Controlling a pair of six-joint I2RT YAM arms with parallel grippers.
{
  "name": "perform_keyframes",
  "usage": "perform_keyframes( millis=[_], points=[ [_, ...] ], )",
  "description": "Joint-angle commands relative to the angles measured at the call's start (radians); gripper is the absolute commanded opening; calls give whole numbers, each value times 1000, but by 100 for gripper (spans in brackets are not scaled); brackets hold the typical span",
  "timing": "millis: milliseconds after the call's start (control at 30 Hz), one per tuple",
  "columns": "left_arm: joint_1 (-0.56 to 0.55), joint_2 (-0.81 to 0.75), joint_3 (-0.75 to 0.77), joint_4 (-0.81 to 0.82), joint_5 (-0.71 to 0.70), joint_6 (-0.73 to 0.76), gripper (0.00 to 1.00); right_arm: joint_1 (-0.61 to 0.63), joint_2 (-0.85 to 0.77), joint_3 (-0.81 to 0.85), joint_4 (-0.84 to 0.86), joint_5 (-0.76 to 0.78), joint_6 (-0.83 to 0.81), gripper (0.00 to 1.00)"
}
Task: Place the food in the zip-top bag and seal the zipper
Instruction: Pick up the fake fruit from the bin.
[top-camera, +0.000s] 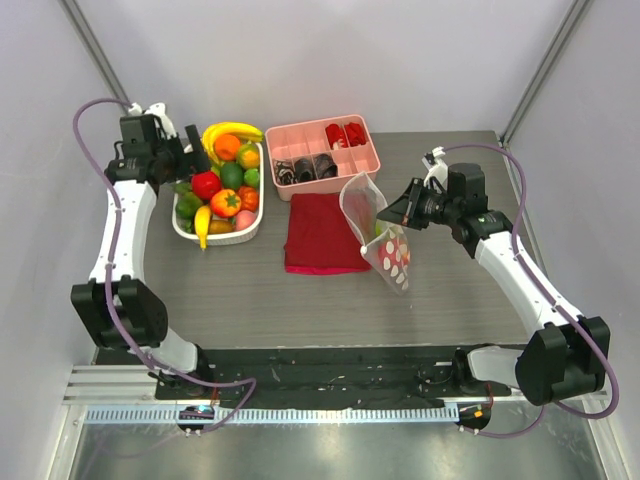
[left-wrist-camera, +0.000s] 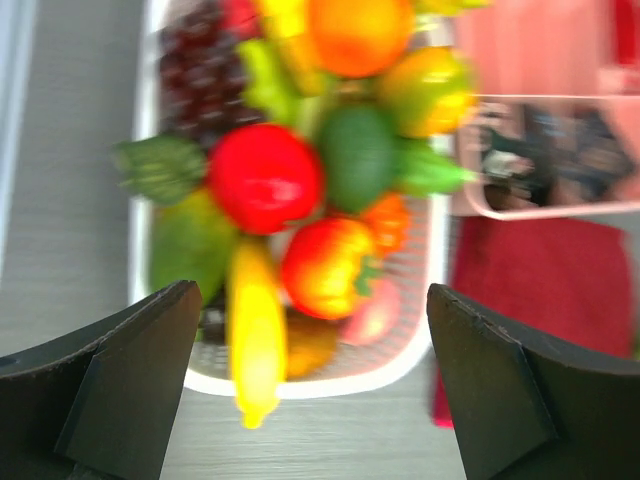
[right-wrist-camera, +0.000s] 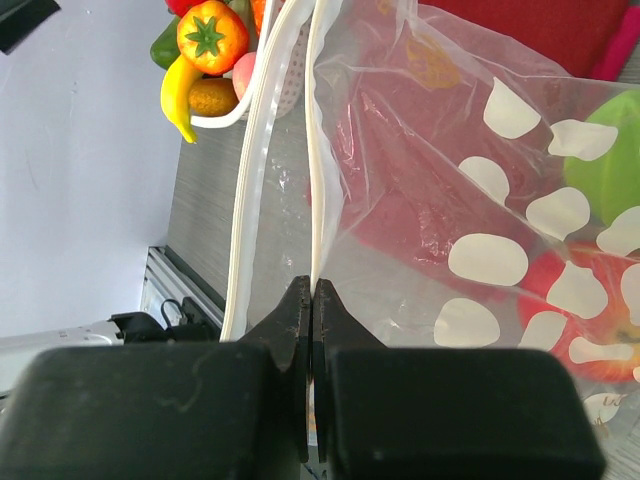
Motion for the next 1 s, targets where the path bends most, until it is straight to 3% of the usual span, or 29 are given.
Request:
perform_keyframes(
  millis=[0, 33, 267, 567, 967],
  points=[
    [22, 88, 35, -25, -187, -12, 100, -4, -12, 18, 39, -1, -15, 1],
    [24, 103, 41, -25, -251, -26, 100, -5, -13, 18, 40, 0, -16, 1],
    [21, 221, 78, 18, -296, -83, 98, -5, -10, 14, 40, 2, -18, 1],
    [24, 327, 144, 46, -288, -176, 98, -5, 1, 9, 40, 2, -19, 1],
    [16, 392, 123, 92, -271, -253, 98, -5, 8, 3, 45, -1, -19, 1]
  ],
)
